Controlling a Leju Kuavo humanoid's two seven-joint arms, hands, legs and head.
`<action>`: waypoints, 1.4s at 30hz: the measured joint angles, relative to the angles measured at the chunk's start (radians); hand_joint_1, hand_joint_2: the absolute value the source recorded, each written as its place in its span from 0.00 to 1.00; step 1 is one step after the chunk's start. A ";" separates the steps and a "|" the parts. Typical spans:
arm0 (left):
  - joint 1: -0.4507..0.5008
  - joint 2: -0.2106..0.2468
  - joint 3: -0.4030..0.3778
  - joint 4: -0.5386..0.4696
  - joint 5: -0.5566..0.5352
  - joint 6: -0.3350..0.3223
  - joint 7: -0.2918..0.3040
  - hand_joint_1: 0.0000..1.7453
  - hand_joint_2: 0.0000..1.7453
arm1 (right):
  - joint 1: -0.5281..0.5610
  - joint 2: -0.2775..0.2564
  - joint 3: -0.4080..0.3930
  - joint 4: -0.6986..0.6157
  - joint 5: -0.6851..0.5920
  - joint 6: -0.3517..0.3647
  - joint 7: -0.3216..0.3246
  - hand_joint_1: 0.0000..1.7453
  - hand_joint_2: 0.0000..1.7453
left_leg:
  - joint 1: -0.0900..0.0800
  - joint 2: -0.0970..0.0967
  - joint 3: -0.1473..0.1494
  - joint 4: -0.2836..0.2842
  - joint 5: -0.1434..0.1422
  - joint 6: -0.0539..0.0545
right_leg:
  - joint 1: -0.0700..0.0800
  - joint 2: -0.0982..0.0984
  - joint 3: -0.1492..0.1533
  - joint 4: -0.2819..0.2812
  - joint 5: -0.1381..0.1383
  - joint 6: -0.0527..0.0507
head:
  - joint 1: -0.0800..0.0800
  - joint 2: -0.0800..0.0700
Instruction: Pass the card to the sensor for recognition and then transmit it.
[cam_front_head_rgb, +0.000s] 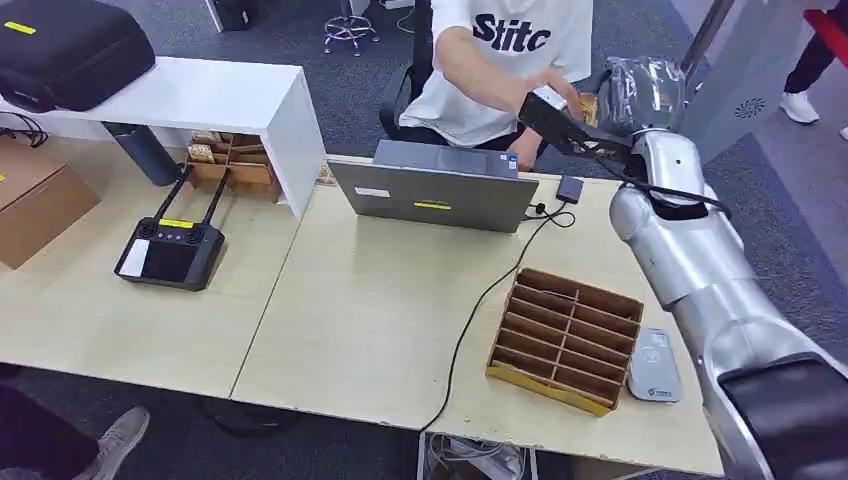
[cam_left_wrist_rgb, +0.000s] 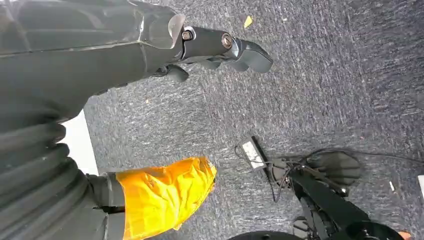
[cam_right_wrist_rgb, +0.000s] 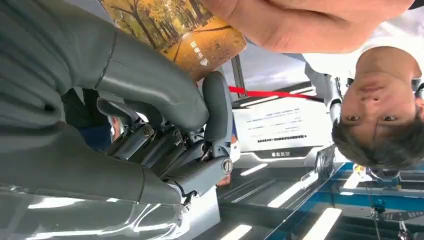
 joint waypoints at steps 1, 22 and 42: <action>0.000 -0.003 0.003 -0.008 -0.002 -0.001 0.000 0.00 1.00 | 0.000 0.001 0.000 0.000 -0.004 0.000 -0.002 1.00 1.00 | 0.000 0.000 0.000 0.000 0.000 0.000 | 0.000 0.000 0.000 0.000 0.000 0.000 | 0.000 0.000; 0.040 -0.016 -0.018 -0.081 0.042 -0.006 0.024 0.00 1.00 | 0.012 0.002 -0.015 -0.097 -0.103 -0.076 -0.098 0.00 1.00 | 0.000 0.001 0.000 0.000 0.000 0.000 | 0.000 0.001 -0.002 0.000 0.000 0.000 | 0.000 0.000; 0.092 -0.021 -0.096 -0.135 0.170 0.012 0.075 0.00 1.00 | 0.126 -0.035 -0.195 -0.503 -0.375 -0.215 -0.242 0.00 1.00 | 0.000 0.001 -0.001 0.000 0.000 0.000 | 0.000 0.001 -0.003 0.000 0.000 0.000 | 0.000 0.000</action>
